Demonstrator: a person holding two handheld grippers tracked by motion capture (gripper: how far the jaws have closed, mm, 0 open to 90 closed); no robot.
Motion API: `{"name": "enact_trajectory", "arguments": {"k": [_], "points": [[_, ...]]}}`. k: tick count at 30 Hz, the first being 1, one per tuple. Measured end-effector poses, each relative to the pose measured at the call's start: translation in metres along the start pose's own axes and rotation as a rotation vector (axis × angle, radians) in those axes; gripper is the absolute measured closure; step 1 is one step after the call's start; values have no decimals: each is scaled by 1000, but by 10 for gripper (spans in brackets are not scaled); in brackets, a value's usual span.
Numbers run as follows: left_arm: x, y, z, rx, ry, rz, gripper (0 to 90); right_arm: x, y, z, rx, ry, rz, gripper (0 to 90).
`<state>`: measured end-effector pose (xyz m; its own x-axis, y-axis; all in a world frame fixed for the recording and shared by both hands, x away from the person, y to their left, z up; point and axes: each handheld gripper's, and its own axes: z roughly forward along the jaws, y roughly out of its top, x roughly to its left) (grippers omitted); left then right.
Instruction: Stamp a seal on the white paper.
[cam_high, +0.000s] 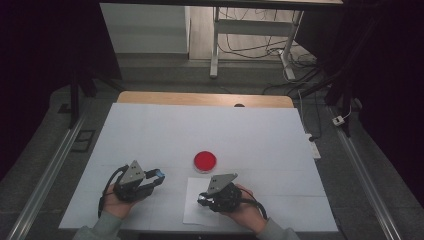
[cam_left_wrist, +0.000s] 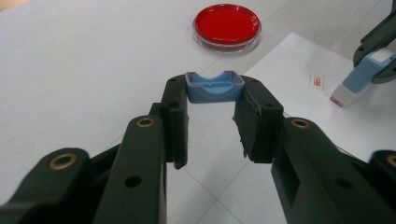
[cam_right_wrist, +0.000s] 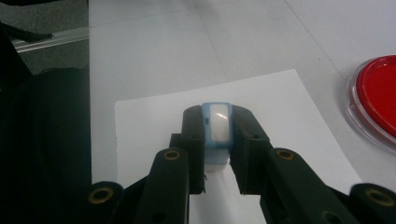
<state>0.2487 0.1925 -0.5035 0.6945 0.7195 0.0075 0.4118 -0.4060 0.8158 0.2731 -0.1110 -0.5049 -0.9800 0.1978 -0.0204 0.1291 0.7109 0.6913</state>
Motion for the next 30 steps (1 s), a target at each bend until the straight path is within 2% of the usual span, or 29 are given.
{"name": "enact_trajectory", "arguments": {"k": [10,13,15,16,17,19,21,25,30], "points": [[0,0,0,-1,5,1,652,0,-1,0,-12,1,2,756],[1,0,0,-1,5,1,652,-3,0,-1,-18,18,13,753],[1,0,1,1,2,2,652,-6,0,-4,-47,27,29,753],[1,0,1,1,2,3,652,-7,1,-6,-45,16,31,752],[1,0,1,1,1,2,652,-8,1,-9,-64,13,40,752],[1,0,1,1,1,2,652,-12,1,-16,-135,57,94,752],[1,0,1,0,2,0,652,-15,3,-23,-167,44,118,752],[1,0,1,-1,0,3,652,-20,2,-33,-211,35,143,752],[0,0,1,2,-2,4,652,-26,2,-43,-241,24,164,752]]}}
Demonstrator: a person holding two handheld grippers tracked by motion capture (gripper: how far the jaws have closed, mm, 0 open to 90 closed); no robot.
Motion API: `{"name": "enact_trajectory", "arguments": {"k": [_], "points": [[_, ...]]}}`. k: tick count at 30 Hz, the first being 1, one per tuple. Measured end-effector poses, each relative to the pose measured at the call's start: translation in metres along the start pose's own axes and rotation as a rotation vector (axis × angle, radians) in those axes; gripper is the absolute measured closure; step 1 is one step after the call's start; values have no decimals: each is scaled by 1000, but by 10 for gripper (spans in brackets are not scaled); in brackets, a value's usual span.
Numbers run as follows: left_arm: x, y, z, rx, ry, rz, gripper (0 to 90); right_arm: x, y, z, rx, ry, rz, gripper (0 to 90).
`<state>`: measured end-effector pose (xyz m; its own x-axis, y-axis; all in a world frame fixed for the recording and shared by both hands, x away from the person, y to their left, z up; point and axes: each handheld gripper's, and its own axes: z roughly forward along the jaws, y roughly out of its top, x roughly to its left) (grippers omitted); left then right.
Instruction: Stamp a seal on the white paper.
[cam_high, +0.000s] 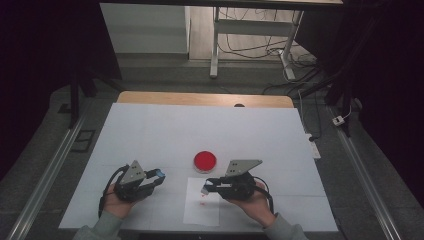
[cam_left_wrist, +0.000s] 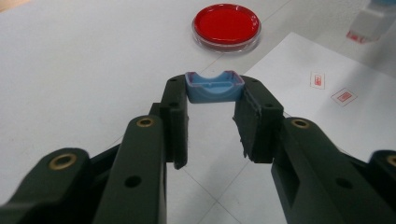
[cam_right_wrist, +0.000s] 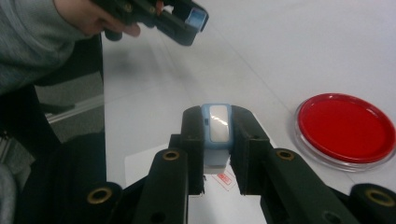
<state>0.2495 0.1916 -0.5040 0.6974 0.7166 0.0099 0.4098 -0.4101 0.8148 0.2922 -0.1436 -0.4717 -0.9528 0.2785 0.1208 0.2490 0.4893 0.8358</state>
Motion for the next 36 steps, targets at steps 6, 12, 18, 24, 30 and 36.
{"name": "enact_trajectory", "arguments": {"k": [6,12,18,24,30,36], "points": [[0,0,0,2,0,2,652,-3,1,-7,-32,-21,15,752],[0,0,0,3,-2,2,652,-5,1,-8,-58,-49,30,752],[0,0,1,4,-3,2,652,-7,1,-14,-87,-73,47,752],[-1,0,2,7,-5,5,652,-10,1,-21,-128,-109,71,752],[-2,1,1,4,-6,6,652,-13,4,-32,-189,-143,99,752],[-2,1,2,6,-7,5,652,-15,5,-37,-204,-153,102,752]]}}
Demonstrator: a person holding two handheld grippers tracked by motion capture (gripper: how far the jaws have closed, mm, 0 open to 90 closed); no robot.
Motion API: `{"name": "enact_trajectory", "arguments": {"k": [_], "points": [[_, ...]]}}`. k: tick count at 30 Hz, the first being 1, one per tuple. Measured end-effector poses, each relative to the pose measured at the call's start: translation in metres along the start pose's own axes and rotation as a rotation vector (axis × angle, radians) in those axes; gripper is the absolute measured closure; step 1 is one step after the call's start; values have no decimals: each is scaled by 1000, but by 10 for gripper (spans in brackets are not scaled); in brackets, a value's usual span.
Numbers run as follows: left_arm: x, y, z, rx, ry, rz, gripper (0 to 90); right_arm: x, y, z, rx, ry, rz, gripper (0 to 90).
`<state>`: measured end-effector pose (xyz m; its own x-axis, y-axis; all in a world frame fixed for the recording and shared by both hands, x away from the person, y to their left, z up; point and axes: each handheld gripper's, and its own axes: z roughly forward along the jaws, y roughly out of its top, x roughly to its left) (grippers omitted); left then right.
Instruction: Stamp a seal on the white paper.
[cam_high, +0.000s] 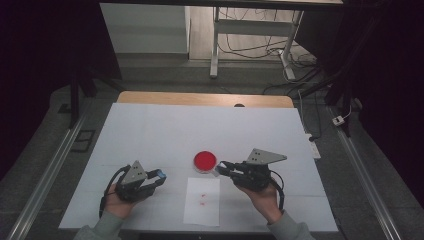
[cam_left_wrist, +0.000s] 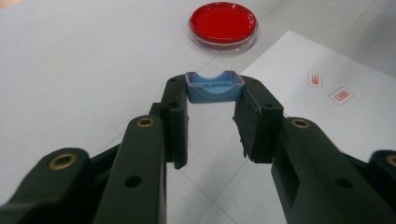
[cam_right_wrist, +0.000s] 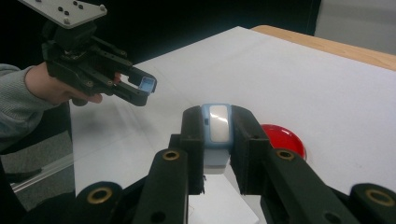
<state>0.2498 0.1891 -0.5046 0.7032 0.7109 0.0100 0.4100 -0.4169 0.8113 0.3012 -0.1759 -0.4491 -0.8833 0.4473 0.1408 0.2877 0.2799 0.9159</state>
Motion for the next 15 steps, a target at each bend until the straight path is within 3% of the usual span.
{"name": "enact_trajectory", "arguments": {"k": [15], "points": [[-2,2,0,-5,-4,4,652,0,0,2,0,-2,-4,752]]}}
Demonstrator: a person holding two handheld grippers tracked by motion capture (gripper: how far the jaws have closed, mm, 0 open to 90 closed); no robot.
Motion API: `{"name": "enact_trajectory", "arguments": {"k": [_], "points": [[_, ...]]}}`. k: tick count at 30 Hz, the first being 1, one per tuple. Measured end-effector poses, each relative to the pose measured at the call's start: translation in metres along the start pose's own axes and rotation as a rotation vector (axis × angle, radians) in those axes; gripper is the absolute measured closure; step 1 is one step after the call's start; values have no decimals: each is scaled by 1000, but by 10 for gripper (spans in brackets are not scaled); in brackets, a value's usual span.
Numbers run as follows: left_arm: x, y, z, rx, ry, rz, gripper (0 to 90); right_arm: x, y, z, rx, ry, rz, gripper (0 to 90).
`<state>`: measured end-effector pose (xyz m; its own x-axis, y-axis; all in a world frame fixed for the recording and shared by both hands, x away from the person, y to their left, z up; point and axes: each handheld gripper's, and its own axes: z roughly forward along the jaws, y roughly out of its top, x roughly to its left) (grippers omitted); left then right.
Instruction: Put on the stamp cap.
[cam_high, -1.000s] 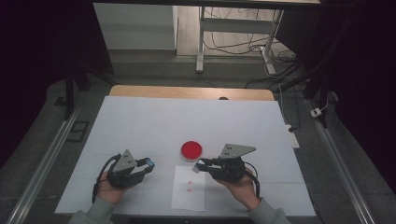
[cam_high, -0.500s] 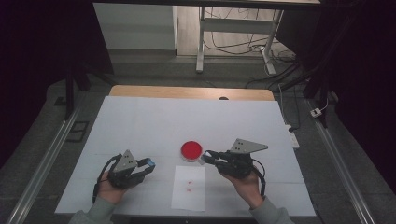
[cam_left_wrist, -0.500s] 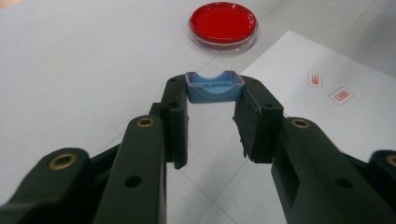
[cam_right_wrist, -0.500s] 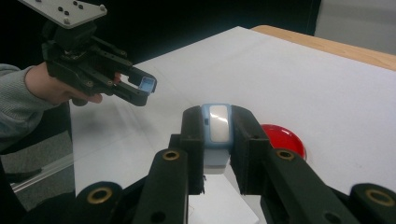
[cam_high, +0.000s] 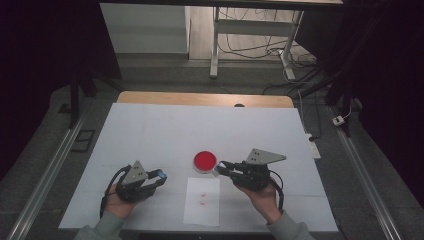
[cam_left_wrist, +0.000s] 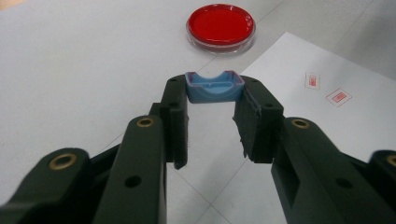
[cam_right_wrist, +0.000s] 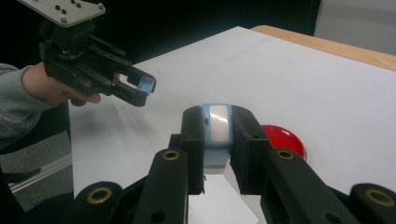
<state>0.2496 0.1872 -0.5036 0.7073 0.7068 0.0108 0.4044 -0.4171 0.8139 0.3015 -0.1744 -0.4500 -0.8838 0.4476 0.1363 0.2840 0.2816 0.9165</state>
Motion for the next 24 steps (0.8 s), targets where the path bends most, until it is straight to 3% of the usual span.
{"name": "enact_trajectory", "arguments": {"k": [24], "points": [[-5,5,3,-4,-9,14,652,1,0,2,4,-13,-10,751]]}}
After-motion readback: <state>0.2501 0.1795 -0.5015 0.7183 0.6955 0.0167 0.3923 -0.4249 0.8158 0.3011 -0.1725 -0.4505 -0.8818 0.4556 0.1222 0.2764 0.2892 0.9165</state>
